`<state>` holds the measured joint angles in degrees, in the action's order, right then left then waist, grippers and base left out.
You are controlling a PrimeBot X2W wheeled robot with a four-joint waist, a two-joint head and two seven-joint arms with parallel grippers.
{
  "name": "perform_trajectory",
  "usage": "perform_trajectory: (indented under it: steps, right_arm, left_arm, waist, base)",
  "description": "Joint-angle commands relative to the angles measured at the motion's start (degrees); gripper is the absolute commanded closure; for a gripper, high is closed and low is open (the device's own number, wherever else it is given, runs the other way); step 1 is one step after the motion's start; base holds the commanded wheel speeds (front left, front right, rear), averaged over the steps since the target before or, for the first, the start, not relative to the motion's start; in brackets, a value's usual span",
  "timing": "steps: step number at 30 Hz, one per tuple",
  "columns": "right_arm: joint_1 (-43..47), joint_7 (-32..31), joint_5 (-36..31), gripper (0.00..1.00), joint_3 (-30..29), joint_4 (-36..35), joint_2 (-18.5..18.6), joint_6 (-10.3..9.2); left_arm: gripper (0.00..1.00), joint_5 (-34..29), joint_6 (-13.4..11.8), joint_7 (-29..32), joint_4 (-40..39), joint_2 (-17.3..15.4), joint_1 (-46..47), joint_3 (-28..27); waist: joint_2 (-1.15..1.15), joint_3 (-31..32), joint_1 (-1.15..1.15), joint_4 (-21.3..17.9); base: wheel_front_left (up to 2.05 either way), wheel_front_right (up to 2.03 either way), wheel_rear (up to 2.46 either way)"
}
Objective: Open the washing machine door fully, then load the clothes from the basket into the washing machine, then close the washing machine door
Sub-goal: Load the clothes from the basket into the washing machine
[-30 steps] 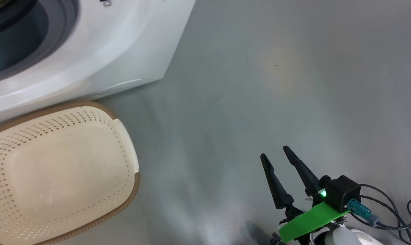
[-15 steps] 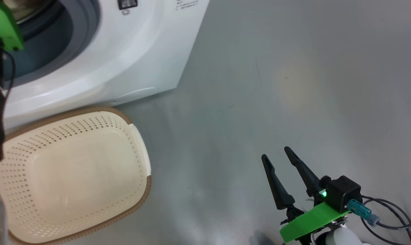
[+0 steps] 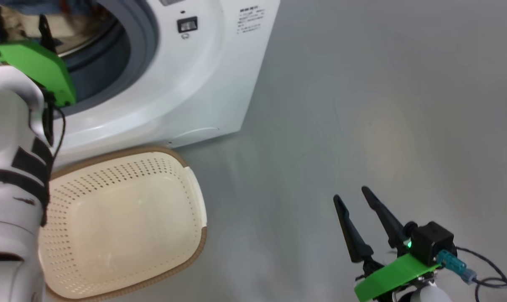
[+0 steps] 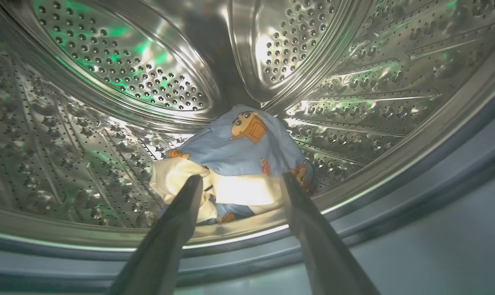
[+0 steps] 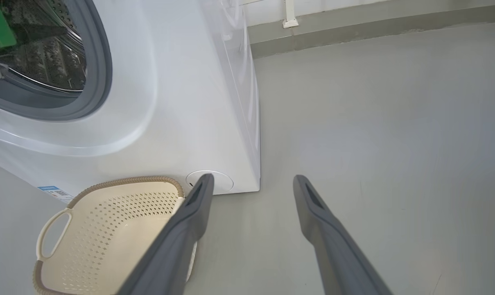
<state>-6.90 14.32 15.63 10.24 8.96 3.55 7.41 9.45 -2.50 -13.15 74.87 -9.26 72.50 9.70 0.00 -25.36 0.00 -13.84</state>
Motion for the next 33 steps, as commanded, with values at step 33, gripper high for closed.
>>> perform_trajectory:
  steps: [33]
  right_arm:
    - [6.39,0.68,-2.22,0.0,-4.46,-1.06,0.02,0.08]
  left_arm:
    - [0.0,4.93,4.17,-1.85,-20.25,5.14,-29.26,-0.52]
  waist:
    - [0.0,16.09,0.0,8.33]
  base:
    - [0.0,0.0,0.0]
